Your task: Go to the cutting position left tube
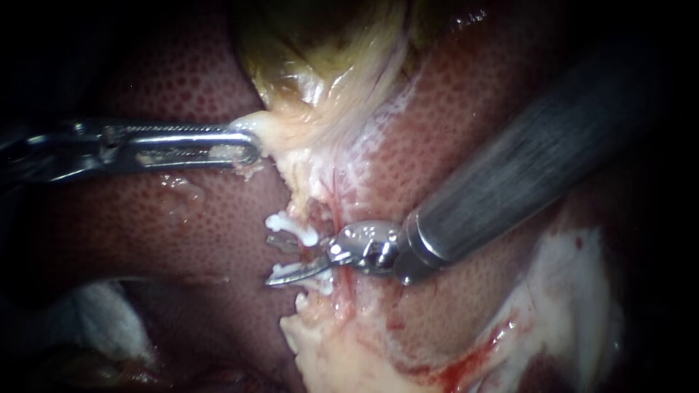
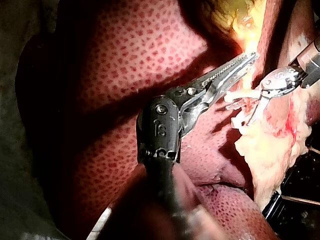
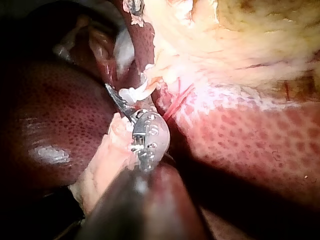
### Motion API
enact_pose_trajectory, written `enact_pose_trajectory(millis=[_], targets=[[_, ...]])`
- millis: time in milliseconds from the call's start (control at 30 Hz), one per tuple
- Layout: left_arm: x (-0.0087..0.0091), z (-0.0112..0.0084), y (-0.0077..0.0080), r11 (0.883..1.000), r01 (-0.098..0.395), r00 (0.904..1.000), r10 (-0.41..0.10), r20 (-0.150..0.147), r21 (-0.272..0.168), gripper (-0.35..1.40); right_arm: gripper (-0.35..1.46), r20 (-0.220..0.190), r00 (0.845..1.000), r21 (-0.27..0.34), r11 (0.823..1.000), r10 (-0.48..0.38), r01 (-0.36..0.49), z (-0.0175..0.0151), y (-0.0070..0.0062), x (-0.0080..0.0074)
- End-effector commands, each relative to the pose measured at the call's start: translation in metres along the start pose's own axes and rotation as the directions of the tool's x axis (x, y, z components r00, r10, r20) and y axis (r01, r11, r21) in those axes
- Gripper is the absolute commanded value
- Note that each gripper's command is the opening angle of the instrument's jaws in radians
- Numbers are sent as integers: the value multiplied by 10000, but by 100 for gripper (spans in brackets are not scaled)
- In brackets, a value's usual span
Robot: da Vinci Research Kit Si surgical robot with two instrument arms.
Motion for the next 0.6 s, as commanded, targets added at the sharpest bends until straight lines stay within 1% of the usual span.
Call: enact_pose_trajectory(millis=[33, 267, 300, 600], targets=[[0, 0, 0, 10000, 1, 10000, -1, -1, 5, -35, 115, -22, 10000, 10, 10000, -24, 24, 0, 1, 0], [0, 0, 0, 10000, -1, 10000, 1, -1, 6, -35, 113, -78, 10000, 37, 10000, 17, -17, 1, 2, 0], [0, 0, 0, 10000, -1, 10000, 1, -1, 6, -35, 103, -78, 10000, 38, 10000, 16, -16, 1, 2, 0], [-1, 1, -1, 10000, -8, 10000, 8, 29, 10, -35, 103, -72, 10000, 57, 10000, 4, -4, 1, 2, 0]])
